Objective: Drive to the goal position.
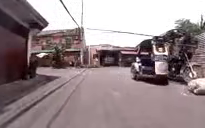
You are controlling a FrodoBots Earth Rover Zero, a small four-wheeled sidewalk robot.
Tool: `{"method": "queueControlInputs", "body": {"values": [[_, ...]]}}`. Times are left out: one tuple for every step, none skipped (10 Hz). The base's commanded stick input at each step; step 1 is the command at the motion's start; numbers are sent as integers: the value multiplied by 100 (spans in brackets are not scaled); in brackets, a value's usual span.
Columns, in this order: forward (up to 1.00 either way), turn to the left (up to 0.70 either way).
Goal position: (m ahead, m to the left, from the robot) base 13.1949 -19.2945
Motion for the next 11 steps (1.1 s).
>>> {"method": "queueControlInputs", "body": {"values": [[100,0],[100,0],[100,0],[100,0],[100,0],[100,0],[100,0],[100,0],[100,0],[100,0],[100,0]]}}
